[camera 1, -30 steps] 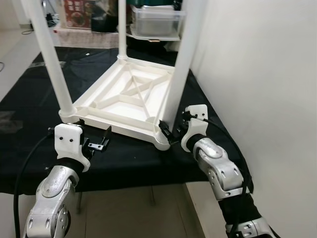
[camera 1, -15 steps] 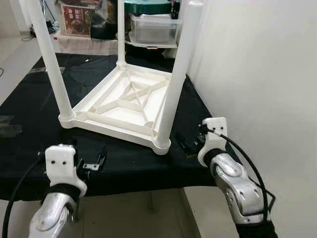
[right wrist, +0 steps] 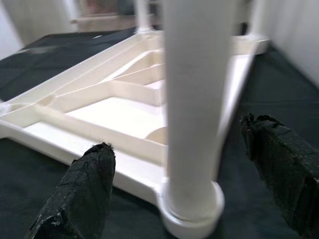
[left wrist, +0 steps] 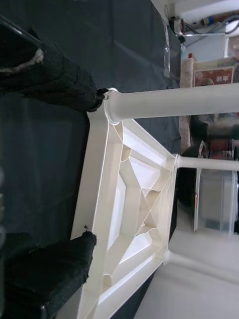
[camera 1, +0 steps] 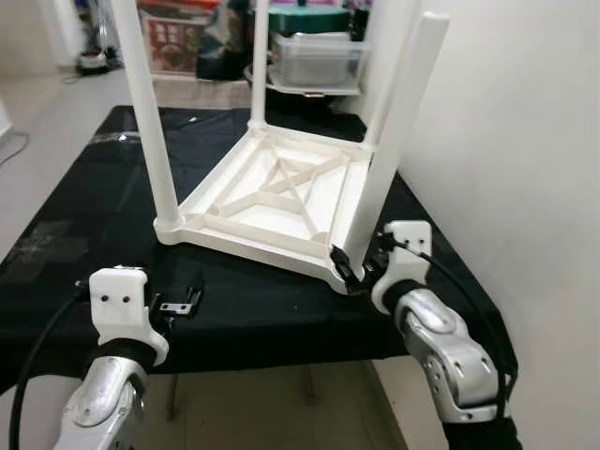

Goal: Building children table

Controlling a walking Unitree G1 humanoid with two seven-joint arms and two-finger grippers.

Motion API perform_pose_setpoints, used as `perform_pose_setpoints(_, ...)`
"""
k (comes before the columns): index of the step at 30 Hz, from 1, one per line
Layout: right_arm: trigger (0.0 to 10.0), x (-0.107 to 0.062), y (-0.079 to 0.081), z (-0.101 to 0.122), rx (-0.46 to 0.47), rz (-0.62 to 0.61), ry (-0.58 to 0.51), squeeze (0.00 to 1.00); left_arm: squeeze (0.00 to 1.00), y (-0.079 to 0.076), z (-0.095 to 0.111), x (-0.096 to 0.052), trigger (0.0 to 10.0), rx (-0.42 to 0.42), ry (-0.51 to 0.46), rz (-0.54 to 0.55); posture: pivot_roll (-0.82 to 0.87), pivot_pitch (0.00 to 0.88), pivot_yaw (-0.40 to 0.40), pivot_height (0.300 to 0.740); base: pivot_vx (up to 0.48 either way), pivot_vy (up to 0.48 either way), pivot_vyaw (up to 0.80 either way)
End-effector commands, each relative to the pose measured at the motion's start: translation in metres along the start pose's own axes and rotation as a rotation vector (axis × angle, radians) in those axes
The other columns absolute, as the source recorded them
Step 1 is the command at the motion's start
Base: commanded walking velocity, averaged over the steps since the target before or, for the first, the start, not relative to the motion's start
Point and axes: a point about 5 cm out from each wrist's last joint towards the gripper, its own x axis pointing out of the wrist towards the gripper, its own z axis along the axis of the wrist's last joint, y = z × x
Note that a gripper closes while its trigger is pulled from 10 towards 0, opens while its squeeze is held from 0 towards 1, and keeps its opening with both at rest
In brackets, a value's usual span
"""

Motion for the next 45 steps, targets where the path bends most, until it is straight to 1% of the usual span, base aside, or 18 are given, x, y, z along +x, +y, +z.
perform_pose_setpoints(1,10.0,-0.001,-0.011,-0.003,-0.007,-0.058,0.014,0.0,0.0,-0.001,0.0,0.0,10.0,0.014,0.004,-0.002,0.07,0.0,-0.107,0.74,0.0,0.0,0.0)
perform_pose_setpoints(8,10.0,0.003,-0.028,0.0,0.014,-0.175,0.007,0.0,0.0,-0.002,0.002,0.002,10.0,0.019,-0.004,0.003,0.07,0.0,-0.111,0.74,0.0,0.0,0.0)
perform_pose_setpoints(17,10.0,0.007,-0.027,0.005,0.009,-0.185,-0.016,0.0,0.0,-0.003,0.002,0.004,10.0,0.024,-0.003,0.002,0.07,0.0,-0.111,0.74,0.0,0.0,0.0)
perform_pose_setpoints(20,10.0,0.012,-0.036,0.014,0.001,-0.241,-0.048,0.0,0.0,-0.003,0.002,0.006,10.0,0.025,-0.004,0.001,0.07,0.0,-0.111,0.74,0.0,0.0,0.0)
perform_pose_setpoints(24,10.0,0.026,-0.042,0.047,-0.035,-0.237,-0.167,0.0,0.0,-0.006,0.0,0.009,10.0,0.022,-0.006,-0.006,0.06,0.0,-0.101,0.74,0.0,0.0,0.0)
perform_pose_setpoints(27,10.0,0.03,-0.045,0.057,-0.034,-0.239,-0.196,0.0,0.0,-0.007,0.0,0.01,10.0,0.021,-0.007,-0.009,0.06,0.0,-0.1,0.74,0.0,0.0,0.0)
perform_pose_setpoints(29,10.0,0.037,-0.049,0.089,-0.021,-0.236,-0.286,0.0,0.0,-0.009,0.0,0.012,10.0,0.019,-0.01,-0.015,0.06,0.0,-0.101,0.74,0.0,0.0,0.0)
perform_pose_setpoints(30,10.0,0.037,-0.049,0.089,-0.021,-0.236,-0.286,0.0,0.0,-0.009,0.0,0.012,10.0,0.019,-0.01,-0.015,0.06,0.0,-0.101,0.74,0.0,0.0,0.0)
perform_pose_setpoints(31,10.0,0.039,-0.05,0.105,-0.017,-0.232,-0.337,0.0,0.0,-0.01,0.0,0.013,10.0,0.017,-0.011,-0.018,0.06,0.0,-0.105,0.74,0.0,0.0,0.0)
perform_pose_setpoints(32,10.0,0.039,-0.05,0.105,-0.017,-0.232,-0.337,0.0,0.0,-0.01,0.0,0.013,10.0,0.017,-0.011,-0.018,0.06,0.0,-0.105,0.74,0.0,0.0,0.0)
perform_pose_setpoints(33,10.0,0.04,-0.05,0.122,-0.015,-0.221,-0.386,0.0,0.0,-0.011,-0.001,0.014,10.0,0.016,-0.011,-0.018,0.06,0.0,-0.105,0.74,0.0,0.0,0.0)
perform_pose_setpoints(35,10.0,0.04,-0.05,0.122,-0.015,-0.221,-0.386,0.0,0.0,-0.011,-0.001,0.014,10.0,0.016,-0.011,-0.018,0.06,0.0,-0.105,0.74,0.0,0.0,0.0)
perform_pose_setpoints(36,10.0,0.042,-0.053,0.142,-0.018,-0.228,-0.437,0.0,0.0,-0.012,-0.001,0.014,10.0,0.013,-0.012,-0.021,0.07,0.0,-0.109,0.74,0.0,0.0,0.0)
perform_pose_setpoints(39,10.0,0.042,-0.059,0.161,-0.018,-0.24,-0.478,0.0,0.0,-0.013,-0.002,0.014,10.0,0.011,-0.012,-0.023,0.07,0.0,-0.11,0.74,0.0,0.0,0.0)
perform_pose_setpoints(40,10.0,0.04,-0.066,0.181,-0.02,-0.264,-0.518,0.0,0.0,-0.014,-0.002,0.014,10.0,0.009,-0.012,-0.025,0.06,0.0,-0.109,0.74,0.0,0.0,0.0)
perform_pose_setpoints(41,10.0,0.04,-0.066,0.181,-0.02,-0.264,-0.518,0.0,0.0,-0.014,-0.002,0.014,10.0,0.009,-0.012,-0.025,0.06,0.0,-0.109,0.74,0.0,0.0,0.0)
perform_pose_setpoints(42,10.0,0.038,-0.074,0.199,-0.022,-0.284,-0.557,0.0,0.0,-0.014,-0.003,0.014,10.0,0.009,-0.012,-0.027,0.06,0.0,-0.112,0.74,0.0,0.0,0.0)
perform_pose_setpoints(45,10.0,0.034,-0.083,0.215,-0.021,-0.307,-0.592,0.0,0.0,-0.015,-0.003,0.015,10.0,0.008,-0.011,-0.028,0.06,0.0,-0.112,0.74,0.0,0.0,0.0)
